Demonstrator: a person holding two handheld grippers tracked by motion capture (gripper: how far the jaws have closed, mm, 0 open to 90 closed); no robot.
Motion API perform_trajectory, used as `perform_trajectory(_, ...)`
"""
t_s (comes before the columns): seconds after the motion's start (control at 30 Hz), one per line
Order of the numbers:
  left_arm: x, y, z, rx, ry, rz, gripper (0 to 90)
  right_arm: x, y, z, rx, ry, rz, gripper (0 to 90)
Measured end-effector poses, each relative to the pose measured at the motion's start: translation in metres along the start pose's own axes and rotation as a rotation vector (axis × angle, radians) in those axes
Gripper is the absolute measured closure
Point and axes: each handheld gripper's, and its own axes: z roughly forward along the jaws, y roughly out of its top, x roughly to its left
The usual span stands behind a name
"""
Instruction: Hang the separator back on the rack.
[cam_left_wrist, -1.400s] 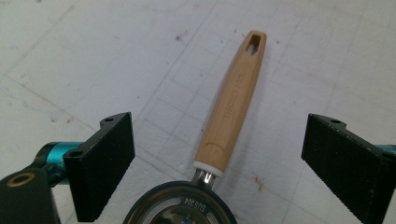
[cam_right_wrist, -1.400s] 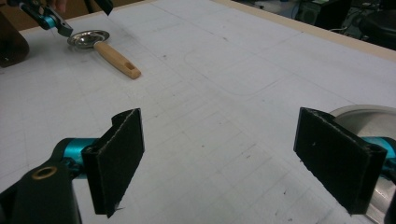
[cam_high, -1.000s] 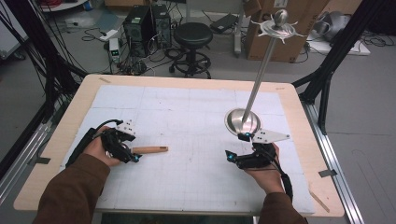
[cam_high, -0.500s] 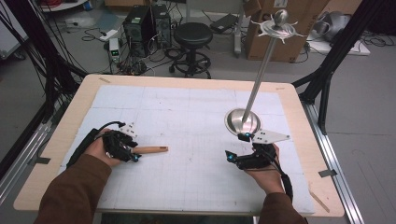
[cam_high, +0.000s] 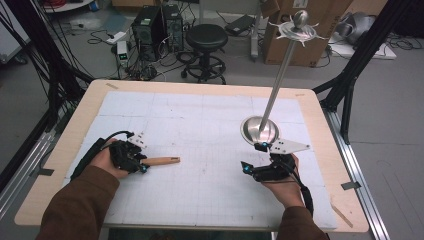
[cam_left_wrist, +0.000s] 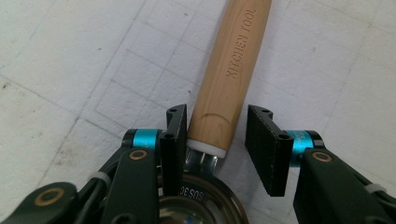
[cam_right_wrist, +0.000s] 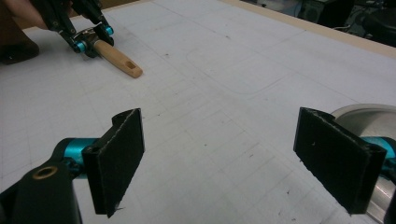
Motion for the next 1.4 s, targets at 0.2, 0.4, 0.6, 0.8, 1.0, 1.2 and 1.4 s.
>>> perform_trajectory(0.2, -0.001, 0.000, 0.000, -0.001, 0.008, -0.006, 62.0, 0.000, 0.000, 0.000, -0.001, -0.002, 0.000, 15.2)
perform_trajectory(0.4, -0.001, 0.001, -0.001, 0.004, 0.006, -0.007, 63.4, 0.000, 0.000, 0.000, -0.001, -0.002, 0.000, 15.3)
perform_trajectory(0.6, -0.003, 0.001, -0.001, 0.003, -0.006, -0.012, 68.1, 0.000, 0.000, 0.000, -0.001, -0.002, 0.001, 15.3)
perform_trajectory(0.8, -0.003, 0.001, -0.001, 0.013, -0.003, -0.013, 65.4, 0.000, 0.000, 0.000, -0.002, -0.002, 0.001, 15.3)
perform_trajectory(1.0, -0.002, 0.002, 0.000, 0.013, -0.004, -0.024, 63.8, 0.000, 0.000, 0.000, -0.003, -0.005, 0.000, 15.3)
perform_trajectory(1.2, -0.004, 0.007, 0.001, 0.051, 0.006, -0.006, 63.6, 0.001, 0.000, 0.000, 0.001, -0.005, 0.001, 15.3)
perform_trajectory(1.4, -0.004, 0.016, 0.003, 0.109, 0.007, 0.005, 63.3, 0.001, 0.000, 0.000, -0.003, -0.004, -0.002, 15.3)
